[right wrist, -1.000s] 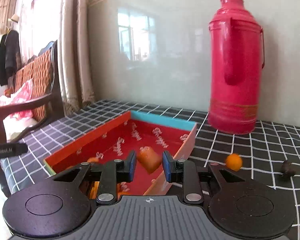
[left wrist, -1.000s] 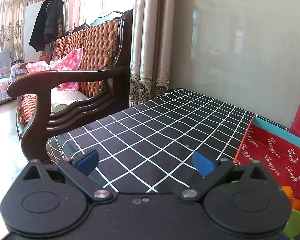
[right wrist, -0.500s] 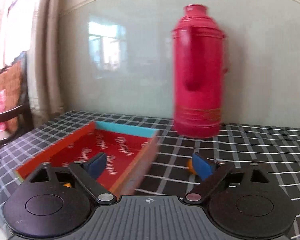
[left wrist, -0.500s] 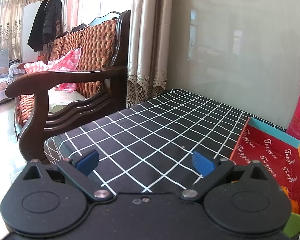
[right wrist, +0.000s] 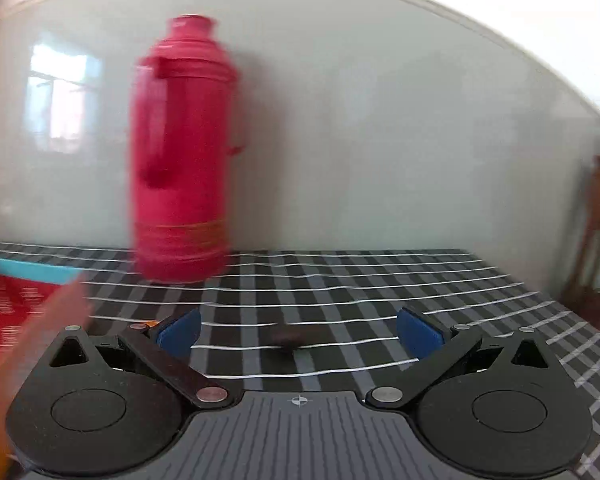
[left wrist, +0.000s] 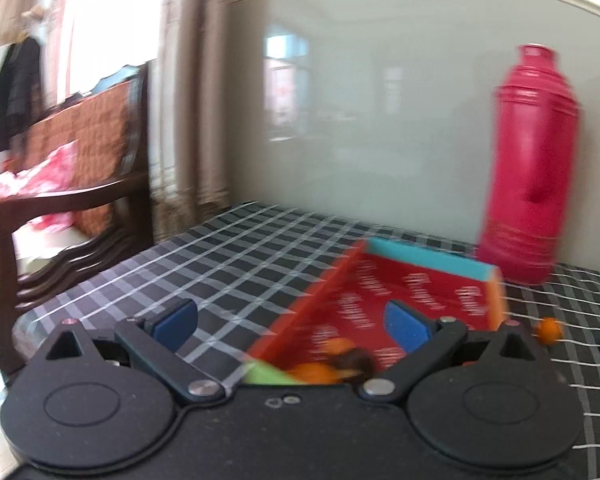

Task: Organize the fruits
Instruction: 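Move the left gripper to the small orange and close on it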

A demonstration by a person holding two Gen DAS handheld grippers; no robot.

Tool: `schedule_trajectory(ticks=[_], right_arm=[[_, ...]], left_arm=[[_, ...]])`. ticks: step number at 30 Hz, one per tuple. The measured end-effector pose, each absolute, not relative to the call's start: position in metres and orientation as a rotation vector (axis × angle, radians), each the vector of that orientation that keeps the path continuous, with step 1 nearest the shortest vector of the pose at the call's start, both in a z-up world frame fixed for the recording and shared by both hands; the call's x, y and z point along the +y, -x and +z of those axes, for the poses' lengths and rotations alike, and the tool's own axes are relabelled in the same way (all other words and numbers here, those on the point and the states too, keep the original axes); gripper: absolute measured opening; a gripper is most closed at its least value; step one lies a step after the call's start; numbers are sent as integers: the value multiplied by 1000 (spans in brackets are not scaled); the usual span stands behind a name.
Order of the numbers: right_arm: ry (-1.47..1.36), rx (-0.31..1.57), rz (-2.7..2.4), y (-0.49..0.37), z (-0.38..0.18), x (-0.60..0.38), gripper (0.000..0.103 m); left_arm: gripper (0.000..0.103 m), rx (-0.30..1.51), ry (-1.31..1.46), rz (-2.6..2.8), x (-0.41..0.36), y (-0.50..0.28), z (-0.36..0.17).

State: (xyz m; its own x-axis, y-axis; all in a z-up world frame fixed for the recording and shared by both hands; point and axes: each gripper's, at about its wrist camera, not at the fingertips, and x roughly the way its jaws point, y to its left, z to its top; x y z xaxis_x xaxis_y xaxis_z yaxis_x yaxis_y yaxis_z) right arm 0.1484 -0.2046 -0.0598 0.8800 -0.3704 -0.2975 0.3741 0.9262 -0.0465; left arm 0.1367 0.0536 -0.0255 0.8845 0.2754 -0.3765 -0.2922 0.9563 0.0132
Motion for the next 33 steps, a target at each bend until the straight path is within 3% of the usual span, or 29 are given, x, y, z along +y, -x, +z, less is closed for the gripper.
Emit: schedule_trajectory(ticks=[15, 26, 33], right_arm=[[-53, 317, -753, -129, -65, -291, 103], [-81, 331, -732, -124, -66, -310, 103], [-106, 342, -697, -126, -65, -310, 103]], left_arm=[[89, 424, -100, -81, -101, -189, -48], [82, 527, -151, -87, -133, -250, -82], [59, 621, -102, -101, -137, -282, -96]])
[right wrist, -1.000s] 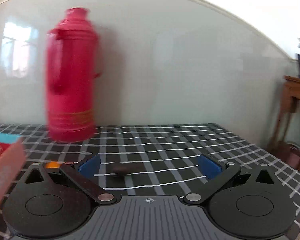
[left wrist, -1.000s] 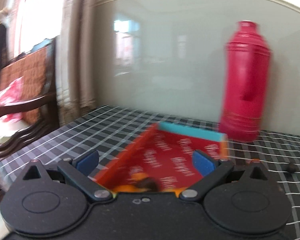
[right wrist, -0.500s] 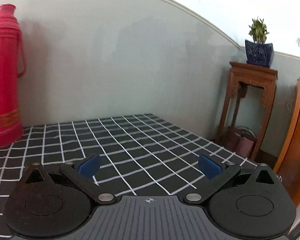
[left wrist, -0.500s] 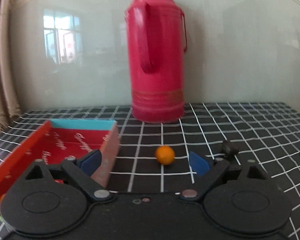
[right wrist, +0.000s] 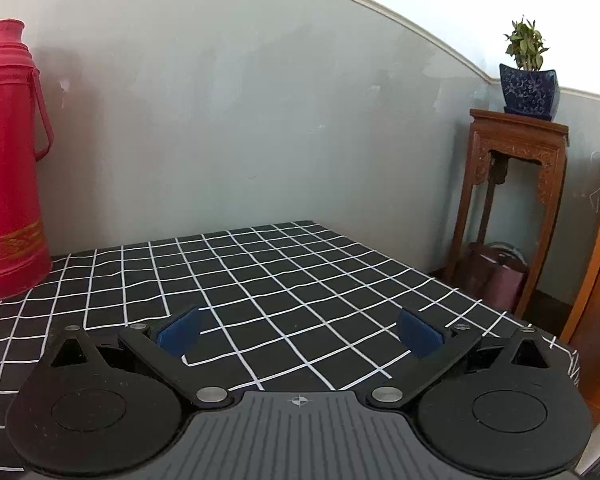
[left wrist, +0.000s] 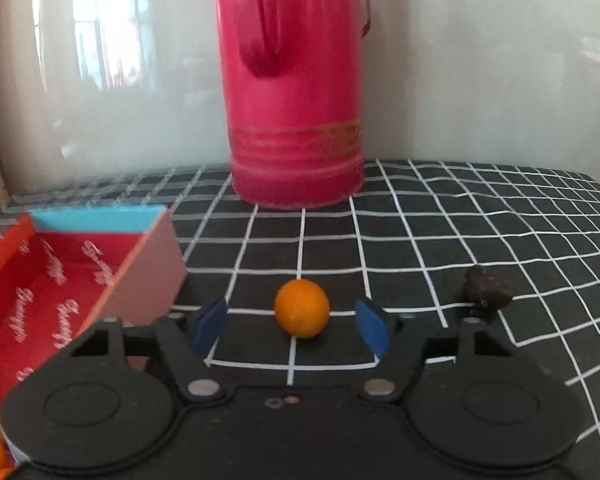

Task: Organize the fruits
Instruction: 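Move the left gripper to the small orange and close on it, then carry the small orange into the box and open the left gripper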

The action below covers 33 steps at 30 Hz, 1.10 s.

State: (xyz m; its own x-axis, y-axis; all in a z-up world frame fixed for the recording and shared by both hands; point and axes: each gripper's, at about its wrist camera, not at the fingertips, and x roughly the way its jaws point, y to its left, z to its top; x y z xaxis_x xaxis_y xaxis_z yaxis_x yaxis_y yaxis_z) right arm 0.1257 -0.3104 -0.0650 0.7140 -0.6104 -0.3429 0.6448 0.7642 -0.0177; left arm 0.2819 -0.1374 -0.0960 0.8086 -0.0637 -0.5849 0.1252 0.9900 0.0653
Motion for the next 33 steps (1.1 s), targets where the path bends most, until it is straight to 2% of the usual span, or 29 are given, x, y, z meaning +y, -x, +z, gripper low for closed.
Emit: schedule_trajectory(ticks=[2, 4, 10, 22, 33], right_arm=[[-109, 343, -686, -126, -64, -310, 103], [-110, 341, -684, -125, -64, -310, 103], [-123, 345, -671, -125, -64, -309, 103], [-103, 338, -654, -126, -62, -301, 103], [-49, 341, -580, -134, -63, -271, 103]], left_arm=[[57, 644, -88, -100, -137, -286, -100], [50, 639, -79, -105, -136, -288, -99], [21, 631, -79, -131, -139, -286, -98], [21, 532, -88, -125, -133, -252, -74], [21, 457, -10, 99, -64, -228, -42]])
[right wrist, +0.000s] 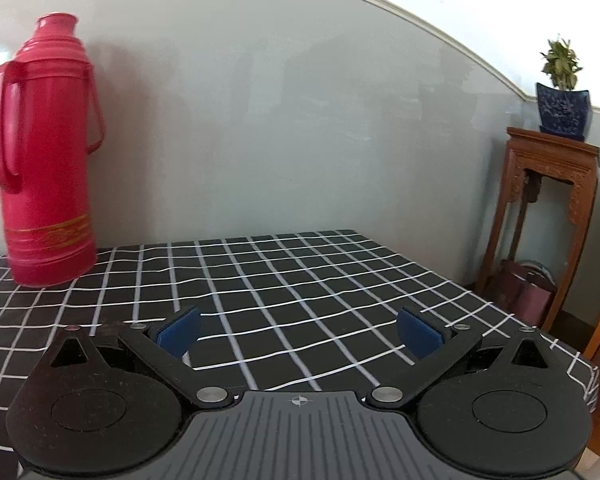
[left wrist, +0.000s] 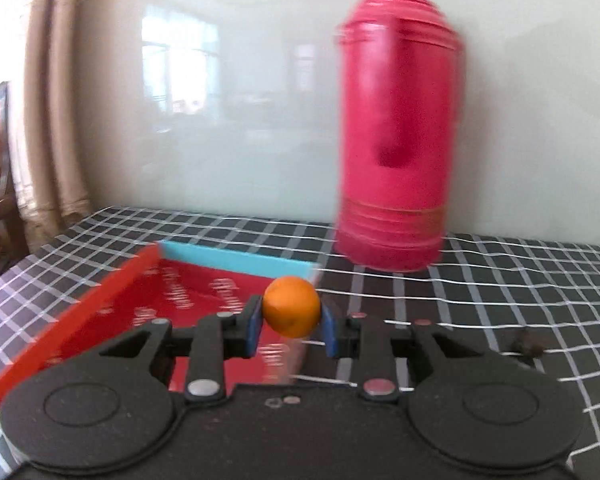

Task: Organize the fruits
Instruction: 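Carry the small orange into the box and open the left gripper, then move the right gripper to the last dark brown fruit and close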

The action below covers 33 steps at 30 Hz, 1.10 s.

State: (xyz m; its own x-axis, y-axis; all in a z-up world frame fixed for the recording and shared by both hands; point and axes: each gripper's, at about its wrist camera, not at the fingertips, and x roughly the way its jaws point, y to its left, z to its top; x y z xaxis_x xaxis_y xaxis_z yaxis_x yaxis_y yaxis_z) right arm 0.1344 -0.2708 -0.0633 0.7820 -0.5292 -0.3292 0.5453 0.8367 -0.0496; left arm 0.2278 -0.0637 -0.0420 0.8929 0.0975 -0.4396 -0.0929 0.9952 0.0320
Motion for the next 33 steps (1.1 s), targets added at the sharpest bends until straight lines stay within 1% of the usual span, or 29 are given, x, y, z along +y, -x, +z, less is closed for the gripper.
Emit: schedule_trajectory(ticks=[5, 7, 11, 12, 13, 14, 16, 18, 20, 22, 29, 31, 33], right_arm=[[-8, 339, -533, -140, -66, -253, 103], [2, 344, -512, -144, -67, -246, 103], [23, 363, -464, -152, -71, -234, 103], [26, 368, -447, -155, -72, -231, 103], [29, 371, -436, -155, -74, -229, 103], [34, 375, -420, -158, -75, -225, 103], [48, 379, -393, -162, -76, -220, 103], [61, 383, -372, -167, -79, -214, 103], [60, 394, -347, -172, -80, -214, 103], [57, 408, -327, -176, -81, -214, 103], [15, 458, -264, -194, -84, -216, 103], [30, 468, -258, -201, -84, -214, 103], [42, 484, -252, -209, -86, -213, 102]], left_arm=[[21, 505, 24, 207, -23, -225, -43], [23, 537, 47, 240, -8, -225, -44], [32, 593, 96, 284, 19, -226, -46], [36, 600, 108, 285, 25, -225, -46], [43, 602, 120, 284, 30, -223, -46], [47, 598, 130, 286, 33, -220, -45], [61, 573, 133, 291, 39, -212, -41], [67, 535, 121, 298, 45, -204, -34], [70, 513, 121, 298, 51, -196, -29], [75, 507, 124, 302, 59, -191, -25], [81, 469, 100, 350, 79, -167, -23], [86, 463, 90, 353, 84, -159, -24], [88, 457, 73, 362, 88, -152, -25]])
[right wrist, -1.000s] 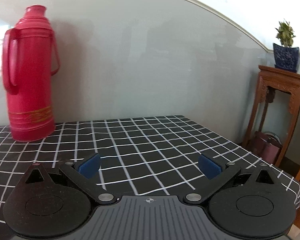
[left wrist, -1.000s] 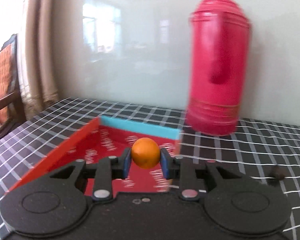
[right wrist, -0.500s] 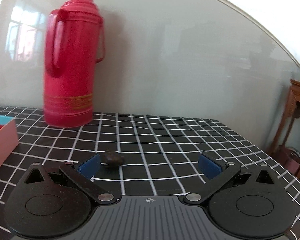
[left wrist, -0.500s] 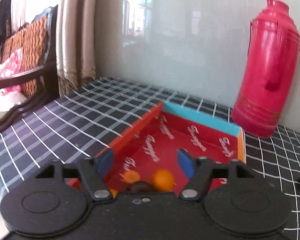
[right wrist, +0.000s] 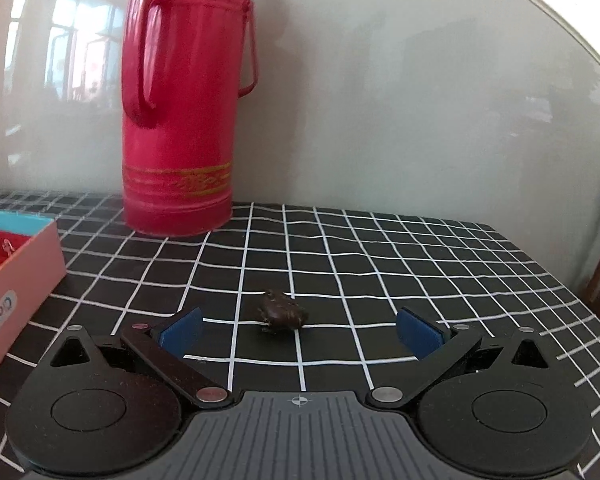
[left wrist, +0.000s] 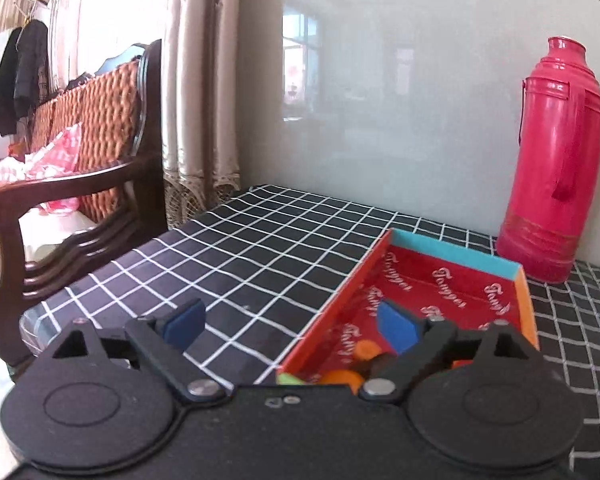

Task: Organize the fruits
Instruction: 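Move the right gripper to the last dark brown fruit and close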

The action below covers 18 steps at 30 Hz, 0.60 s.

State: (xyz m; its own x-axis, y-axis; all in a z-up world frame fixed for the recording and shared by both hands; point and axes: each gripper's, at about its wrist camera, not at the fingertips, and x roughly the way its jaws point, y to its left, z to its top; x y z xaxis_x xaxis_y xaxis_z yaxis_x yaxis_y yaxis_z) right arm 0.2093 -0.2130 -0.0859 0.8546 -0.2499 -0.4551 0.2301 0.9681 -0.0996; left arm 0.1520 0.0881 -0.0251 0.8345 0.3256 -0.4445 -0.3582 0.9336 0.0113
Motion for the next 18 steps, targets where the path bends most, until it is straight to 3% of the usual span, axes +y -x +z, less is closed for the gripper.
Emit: schedule_trajectory(ticks=[2, 3, 4, 5, 12, 14, 18], right_arm=[[36, 495, -246, -215, -87, -214, 98], [39, 503, -239, -219, -88, -214, 90], [42, 517, -236, -223, -90, -214, 73], [37, 541, -235, -229, -93, -215, 67], [-15, 615, -255, -260, -105, -223, 65], [-19, 637, -253, -266, -108, -224, 42], [-33, 633, -259, -268, -109, -226, 37]], left_arm=[[88, 455, 68, 371, 93, -146, -26], [88, 454, 68, 375, 96, -144, -27], [89, 452, 68, 381, 99, -141, -27], [89, 448, 69, 391, 102, -139, -28], [89, 465, 76, 425, 120, -136, -36], [89, 466, 83, 433, 124, -134, -38], [89, 468, 97, 449, 131, -133, -39]])
